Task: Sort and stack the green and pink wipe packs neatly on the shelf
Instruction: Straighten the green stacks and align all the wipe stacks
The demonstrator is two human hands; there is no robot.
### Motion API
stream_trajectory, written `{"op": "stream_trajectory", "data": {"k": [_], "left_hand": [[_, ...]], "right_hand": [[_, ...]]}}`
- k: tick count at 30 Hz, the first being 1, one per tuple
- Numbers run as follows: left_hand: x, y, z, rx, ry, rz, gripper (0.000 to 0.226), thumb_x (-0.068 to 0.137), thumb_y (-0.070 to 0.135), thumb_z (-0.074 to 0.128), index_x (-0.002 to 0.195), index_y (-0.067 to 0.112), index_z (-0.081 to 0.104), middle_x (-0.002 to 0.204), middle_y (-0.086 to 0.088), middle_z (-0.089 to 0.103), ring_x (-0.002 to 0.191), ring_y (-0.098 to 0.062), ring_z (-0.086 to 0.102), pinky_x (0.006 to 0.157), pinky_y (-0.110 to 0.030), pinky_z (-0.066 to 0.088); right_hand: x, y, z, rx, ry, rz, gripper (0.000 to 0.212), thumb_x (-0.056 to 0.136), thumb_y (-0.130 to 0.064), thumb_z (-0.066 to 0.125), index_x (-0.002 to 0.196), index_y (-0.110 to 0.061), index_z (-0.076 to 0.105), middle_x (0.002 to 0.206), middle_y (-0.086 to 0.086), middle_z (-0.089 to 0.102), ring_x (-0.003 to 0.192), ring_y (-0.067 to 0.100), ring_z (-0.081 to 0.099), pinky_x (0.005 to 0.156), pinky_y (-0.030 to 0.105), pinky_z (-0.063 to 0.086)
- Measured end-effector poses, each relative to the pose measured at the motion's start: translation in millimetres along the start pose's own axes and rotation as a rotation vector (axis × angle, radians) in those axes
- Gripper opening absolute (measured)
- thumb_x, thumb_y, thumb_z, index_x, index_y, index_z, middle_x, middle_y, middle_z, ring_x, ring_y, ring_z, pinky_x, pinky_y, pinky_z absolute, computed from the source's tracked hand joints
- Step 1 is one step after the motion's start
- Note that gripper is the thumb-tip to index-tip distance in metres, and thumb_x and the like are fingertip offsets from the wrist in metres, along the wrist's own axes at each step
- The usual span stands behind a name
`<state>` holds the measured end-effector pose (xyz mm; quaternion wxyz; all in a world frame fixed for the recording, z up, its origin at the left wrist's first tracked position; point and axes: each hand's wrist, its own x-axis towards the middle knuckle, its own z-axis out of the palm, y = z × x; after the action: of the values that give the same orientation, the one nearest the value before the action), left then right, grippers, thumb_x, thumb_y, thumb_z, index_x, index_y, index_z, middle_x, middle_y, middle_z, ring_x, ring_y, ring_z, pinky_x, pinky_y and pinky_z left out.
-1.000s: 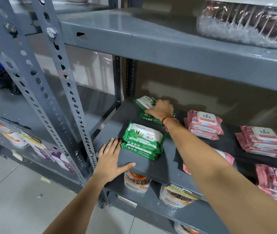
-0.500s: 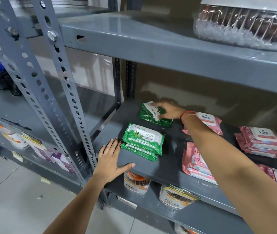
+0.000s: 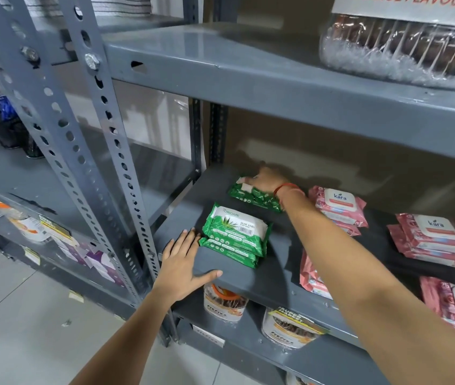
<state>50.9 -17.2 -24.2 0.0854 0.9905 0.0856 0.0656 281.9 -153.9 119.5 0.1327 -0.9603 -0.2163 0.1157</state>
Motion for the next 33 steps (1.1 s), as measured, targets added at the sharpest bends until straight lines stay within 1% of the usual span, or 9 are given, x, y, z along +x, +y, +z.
{"op": "stream_trajectory", "data": {"k": [4,7,9,11,14,18,26,29,33], "left_hand": [[1.0,-0.5,0.3,-0.004,0.007,-0.002,0.120,0.063,0.093,0.004,0.145,0.007,0.021,0.155,-0.007,0.012,0.141,-0.018,-0.001,0.110,-0.038,-0.005],[0.3,-0.4,1.7,-0.005,0.003,0.005,0.120,0.063,0.093,0.005,0.145,0.007,0.021,0.155,-0.007,0.012,0.142,-0.018,-0.001,0.110,-0.038,-0.004],[0.9,-1.0,2.5,-0.007,0.003,0.004,0.119,0.064,0.092,0.006,0.144,0.006,0.023,0.154,-0.008,0.014,0.142,-0.019,0.000,0.111,-0.040,-0.001],[1.3,-1.0,2.1,0.006,-0.001,0.003,0.119,0.064,0.093,0.005,0.144,0.007,0.023,0.155,-0.007,0.013,0.142,-0.019,0.000,0.111,-0.040,-0.001],[1.1,-0.8,1.5,0.005,-0.005,0.003,0.120,0.063,0.093,0.003,0.144,0.007,0.023,0.155,-0.007,0.013,0.142,-0.019,0.000,0.111,-0.040,-0.002],[0.2,0.0,1.9,-0.002,0.000,0.006,0.118,0.064,0.092,0.006,0.144,0.007,0.025,0.155,-0.007,0.014,0.142,-0.018,0.001,0.111,-0.039,-0.002],[-0.9,-0.6,1.5,-0.032,0.020,0.011,0.116,0.065,0.092,0.010,0.144,0.008,0.024,0.154,-0.006,0.014,0.141,-0.016,-0.001,0.110,-0.037,-0.004],[-1.3,-0.1,0.8,-0.038,0.026,0.013,0.116,0.065,0.092,0.011,0.144,0.008,0.022,0.155,-0.004,0.011,0.139,-0.012,-0.007,0.110,-0.035,-0.007],[-2.3,-0.1,-0.1,-0.030,0.039,0.016,0.117,0.064,0.093,0.008,0.145,0.009,0.019,0.154,-0.002,0.005,0.138,-0.011,-0.010,0.108,-0.032,-0.011]], "right_hand": [[-1.2,21.2,-27.5,-0.143,-0.236,-0.092,0.082,0.083,-0.018,0.070,0.150,-0.014,0.023,0.154,0.011,0.030,0.140,0.027,0.033,0.111,0.030,0.028],[0.7,40.8,-16.4,-0.207,-0.302,-0.119,0.095,0.077,-0.009,0.075,0.152,-0.023,0.019,0.157,0.008,0.023,0.143,0.026,0.027,0.114,0.030,0.025],[1.8,43.0,-5.2,-0.251,-0.207,-0.140,0.089,0.079,-0.012,0.073,0.151,-0.024,0.021,0.156,0.011,0.025,0.143,0.030,0.026,0.115,0.033,0.023],[5.1,39.1,4.2,-0.307,-0.099,-0.158,0.085,0.077,-0.029,0.075,0.148,-0.025,0.028,0.151,0.014,0.034,0.140,0.033,0.030,0.115,0.038,0.024],[5.7,27.2,13.4,-0.277,0.012,-0.079,0.086,0.067,-0.057,0.075,0.139,-0.020,0.045,0.140,0.016,0.047,0.131,0.036,0.038,0.108,0.042,0.038],[0.8,15.7,27.7,-0.252,0.211,0.000,0.079,0.070,-0.061,0.070,0.125,-0.006,0.058,0.129,0.018,0.051,0.123,0.035,0.043,0.096,0.041,0.044],[7.0,12.7,44.1,-0.304,0.376,0.073,0.074,0.073,-0.067,0.062,0.112,-0.005,0.066,0.124,0.016,0.051,0.118,0.032,0.044,0.088,0.040,0.045],[6.8,16.4,48.5,-0.365,0.446,0.015,0.081,0.069,-0.070,0.062,0.121,-0.009,0.058,0.127,0.016,0.048,0.118,0.032,0.042,0.094,0.042,0.038],[13.1,30.6,62.8,-0.398,0.307,-0.146,0.098,0.073,-0.068,0.060,0.150,-0.019,0.022,0.151,0.022,0.025,0.140,0.036,0.023,0.113,0.054,0.016]]}}
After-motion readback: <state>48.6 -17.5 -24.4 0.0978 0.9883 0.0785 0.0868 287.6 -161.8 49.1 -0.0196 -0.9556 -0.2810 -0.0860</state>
